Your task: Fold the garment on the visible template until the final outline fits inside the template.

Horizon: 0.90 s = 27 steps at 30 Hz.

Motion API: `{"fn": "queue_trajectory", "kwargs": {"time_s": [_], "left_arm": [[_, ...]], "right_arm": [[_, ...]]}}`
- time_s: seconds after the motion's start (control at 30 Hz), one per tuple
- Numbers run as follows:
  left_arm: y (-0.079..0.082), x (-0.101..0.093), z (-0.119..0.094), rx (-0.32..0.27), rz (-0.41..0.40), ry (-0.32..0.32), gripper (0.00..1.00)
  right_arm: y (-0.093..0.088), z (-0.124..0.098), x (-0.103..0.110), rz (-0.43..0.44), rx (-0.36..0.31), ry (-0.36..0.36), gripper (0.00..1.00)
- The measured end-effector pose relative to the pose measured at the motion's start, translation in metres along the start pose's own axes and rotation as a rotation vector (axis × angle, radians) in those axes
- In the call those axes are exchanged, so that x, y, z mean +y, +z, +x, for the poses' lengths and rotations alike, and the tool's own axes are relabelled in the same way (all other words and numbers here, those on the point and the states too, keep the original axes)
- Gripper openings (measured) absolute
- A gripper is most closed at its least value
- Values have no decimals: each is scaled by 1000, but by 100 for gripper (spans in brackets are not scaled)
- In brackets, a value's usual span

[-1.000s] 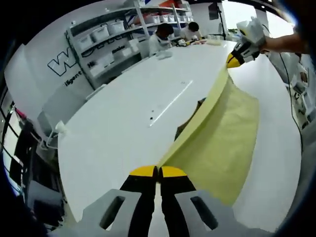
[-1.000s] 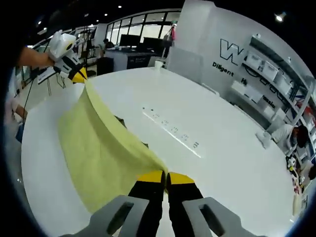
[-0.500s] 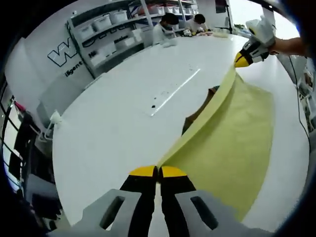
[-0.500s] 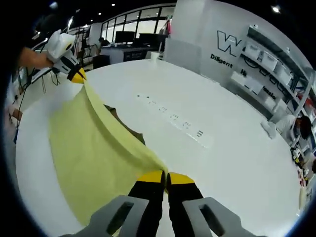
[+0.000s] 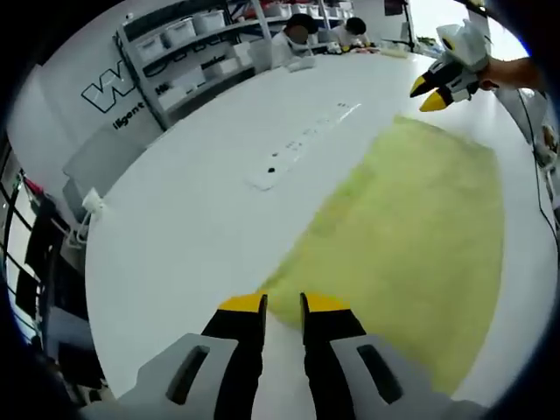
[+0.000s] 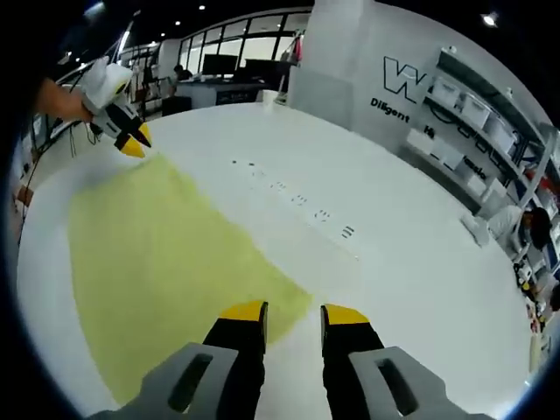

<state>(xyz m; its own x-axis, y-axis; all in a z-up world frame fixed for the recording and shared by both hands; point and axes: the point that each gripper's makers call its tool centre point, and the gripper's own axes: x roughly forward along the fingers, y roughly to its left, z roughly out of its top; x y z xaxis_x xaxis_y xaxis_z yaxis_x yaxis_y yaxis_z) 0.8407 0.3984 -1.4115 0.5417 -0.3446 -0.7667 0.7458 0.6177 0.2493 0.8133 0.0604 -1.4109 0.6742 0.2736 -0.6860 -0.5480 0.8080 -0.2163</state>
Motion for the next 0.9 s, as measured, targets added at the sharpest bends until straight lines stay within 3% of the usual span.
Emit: {"fn": "queue_trajectory", "kwargs": {"time_s": [0.33,0.53,0.9], "left_arm": [[1,-3,-5,-12,18,-9,18],[5,-1,-7,-36,39,-11,36],[-12,-27,0,-2,21,-95,35]], "right_arm": [[-7,-3,2,13,14,6,18],[4,-6,2,18,-12,10,24],[-1,-5,37,-20,-13,109,32]]}}
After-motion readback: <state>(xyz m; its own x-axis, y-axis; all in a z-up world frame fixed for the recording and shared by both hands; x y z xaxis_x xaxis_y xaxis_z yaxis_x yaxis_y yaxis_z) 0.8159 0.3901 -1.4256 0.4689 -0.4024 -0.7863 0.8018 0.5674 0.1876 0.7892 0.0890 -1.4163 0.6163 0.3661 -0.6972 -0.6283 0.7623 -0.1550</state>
